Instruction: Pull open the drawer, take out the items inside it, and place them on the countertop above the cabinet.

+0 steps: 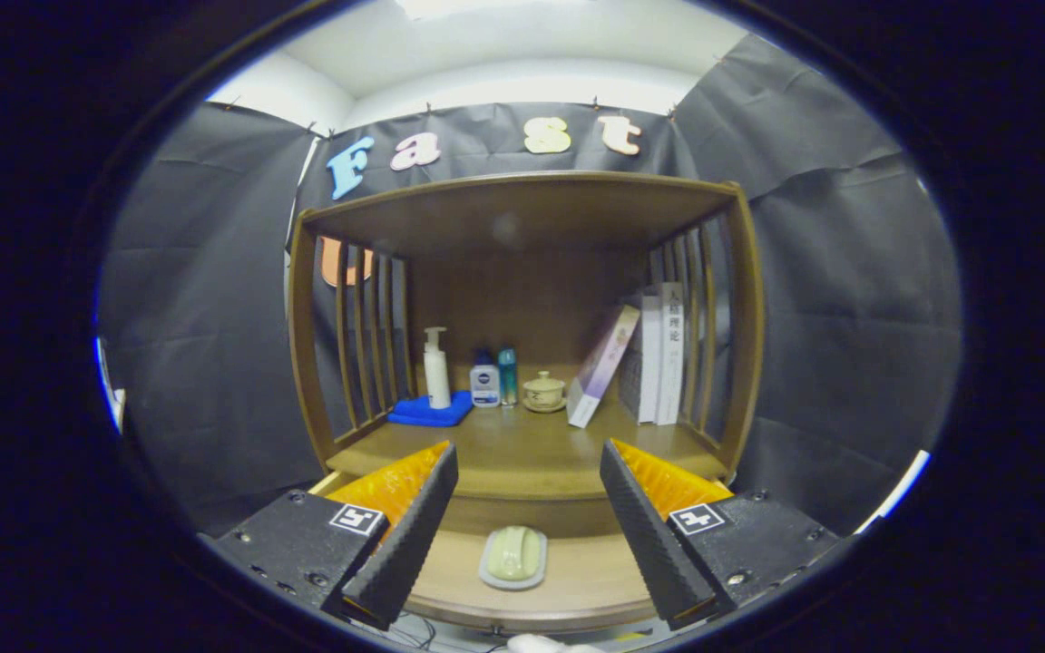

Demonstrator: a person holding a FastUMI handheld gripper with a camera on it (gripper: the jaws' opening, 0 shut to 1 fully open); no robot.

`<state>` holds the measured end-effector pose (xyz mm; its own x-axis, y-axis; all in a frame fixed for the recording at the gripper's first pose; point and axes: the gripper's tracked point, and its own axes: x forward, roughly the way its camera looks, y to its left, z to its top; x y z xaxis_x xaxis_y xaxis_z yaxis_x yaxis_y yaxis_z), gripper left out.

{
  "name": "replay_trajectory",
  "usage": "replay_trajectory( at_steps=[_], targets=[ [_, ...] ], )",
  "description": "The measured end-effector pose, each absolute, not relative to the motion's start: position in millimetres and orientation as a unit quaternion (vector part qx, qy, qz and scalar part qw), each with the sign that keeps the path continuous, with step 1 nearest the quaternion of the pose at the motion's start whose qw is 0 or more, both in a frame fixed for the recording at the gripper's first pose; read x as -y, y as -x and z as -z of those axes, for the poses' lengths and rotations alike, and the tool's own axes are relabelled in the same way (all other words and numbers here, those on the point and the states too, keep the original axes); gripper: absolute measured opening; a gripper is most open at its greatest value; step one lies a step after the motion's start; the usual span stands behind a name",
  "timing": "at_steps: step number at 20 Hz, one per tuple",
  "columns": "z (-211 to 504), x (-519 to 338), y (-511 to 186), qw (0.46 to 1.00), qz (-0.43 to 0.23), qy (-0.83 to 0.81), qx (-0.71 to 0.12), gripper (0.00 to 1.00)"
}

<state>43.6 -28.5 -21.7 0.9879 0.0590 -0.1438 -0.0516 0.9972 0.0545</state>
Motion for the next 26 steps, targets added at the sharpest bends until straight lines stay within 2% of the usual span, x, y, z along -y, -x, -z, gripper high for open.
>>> replay_trajectory(
  at_steps=[2, 7, 10, 15, 22, 26],
  targets=[
    [31, 25, -66, 0.993, -0.014, -0.024, -0.116, 0.99],
    [87, -4, -113, 0.969, -0.038, 0.006, -0.243, 1.00],
    [128, -11, -125, 0.943, -0.040, -0.014, -0.331, 1.00],
    [175, -7, -137, 0.906, -0.029, -0.020, -0.421, 0.97],
    [218, -10, -130, 0.856, -0.034, 0.001, -0.516, 0.94],
    [232, 0, -134, 0.846, -0.016, 0.019, -0.532, 0.84]
  ],
)
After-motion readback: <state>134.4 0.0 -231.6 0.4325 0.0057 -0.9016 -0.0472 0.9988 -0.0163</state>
